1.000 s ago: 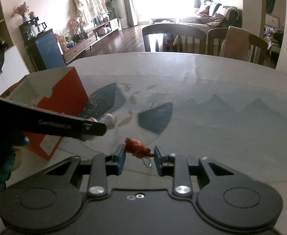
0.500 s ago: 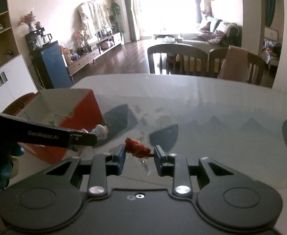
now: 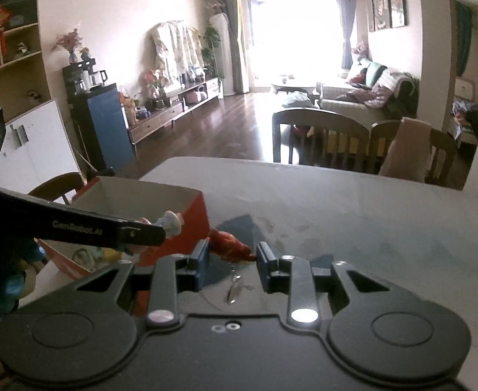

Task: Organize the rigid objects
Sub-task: 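Carry the pink pig keychain and orange figure with both grippers over the box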

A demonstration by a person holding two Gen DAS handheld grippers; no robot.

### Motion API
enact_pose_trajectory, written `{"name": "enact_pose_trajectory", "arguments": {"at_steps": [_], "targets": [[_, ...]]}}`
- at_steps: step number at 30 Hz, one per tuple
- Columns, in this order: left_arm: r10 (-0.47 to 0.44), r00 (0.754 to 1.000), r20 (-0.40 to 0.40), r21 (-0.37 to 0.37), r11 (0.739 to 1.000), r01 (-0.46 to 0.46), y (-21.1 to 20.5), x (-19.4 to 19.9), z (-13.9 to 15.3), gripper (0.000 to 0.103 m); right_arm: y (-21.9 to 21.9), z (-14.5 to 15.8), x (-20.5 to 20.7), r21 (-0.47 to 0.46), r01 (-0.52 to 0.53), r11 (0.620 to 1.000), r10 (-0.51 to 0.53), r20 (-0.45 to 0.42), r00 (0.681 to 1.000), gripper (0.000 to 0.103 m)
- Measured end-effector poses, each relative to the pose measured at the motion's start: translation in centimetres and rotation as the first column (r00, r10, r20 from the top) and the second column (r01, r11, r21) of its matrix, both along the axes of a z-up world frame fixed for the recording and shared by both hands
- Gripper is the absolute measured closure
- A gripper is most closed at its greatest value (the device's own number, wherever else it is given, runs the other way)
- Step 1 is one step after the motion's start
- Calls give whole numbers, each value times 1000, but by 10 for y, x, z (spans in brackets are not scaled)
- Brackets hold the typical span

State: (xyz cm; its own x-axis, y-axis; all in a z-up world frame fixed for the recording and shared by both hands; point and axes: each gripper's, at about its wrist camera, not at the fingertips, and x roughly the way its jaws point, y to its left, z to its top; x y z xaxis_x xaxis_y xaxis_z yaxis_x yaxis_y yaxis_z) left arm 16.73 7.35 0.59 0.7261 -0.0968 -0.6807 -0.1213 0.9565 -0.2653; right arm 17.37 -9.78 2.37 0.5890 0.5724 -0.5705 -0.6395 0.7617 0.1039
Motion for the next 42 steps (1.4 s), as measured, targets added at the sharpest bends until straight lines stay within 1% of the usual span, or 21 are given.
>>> {"name": "enact_pose_trajectory", "arguments": {"at_steps": [5,10,21,28,34,42], "targets": [[18,1000,16,12,1000,-18,24,-11,9,67,24,8,-7,1,-23,1000,23,18,1000,73],[31,999,17,24,999,-31,51,-19,13,67,50,10,-9,1,-42,999,42,22,999,73],[84,996,3,44,996,-84,118,-33,7,67,108,4,-14,-19,-75,997,76,25,997,73],[128,991,-32,60,990,-126,157,-34,-7,67,139,-11,-15,-58,-88,994,89,17,996,73],[163,983,-85,82,984,-156,188,-24,-30,67,160,-29,-17,-96,-118,988,116,-27,993,73],[174,974,-147,136,979,-155,207,-9,-60,67,186,-56,-22,-154,-164,974,152,-84,985,73]]}}
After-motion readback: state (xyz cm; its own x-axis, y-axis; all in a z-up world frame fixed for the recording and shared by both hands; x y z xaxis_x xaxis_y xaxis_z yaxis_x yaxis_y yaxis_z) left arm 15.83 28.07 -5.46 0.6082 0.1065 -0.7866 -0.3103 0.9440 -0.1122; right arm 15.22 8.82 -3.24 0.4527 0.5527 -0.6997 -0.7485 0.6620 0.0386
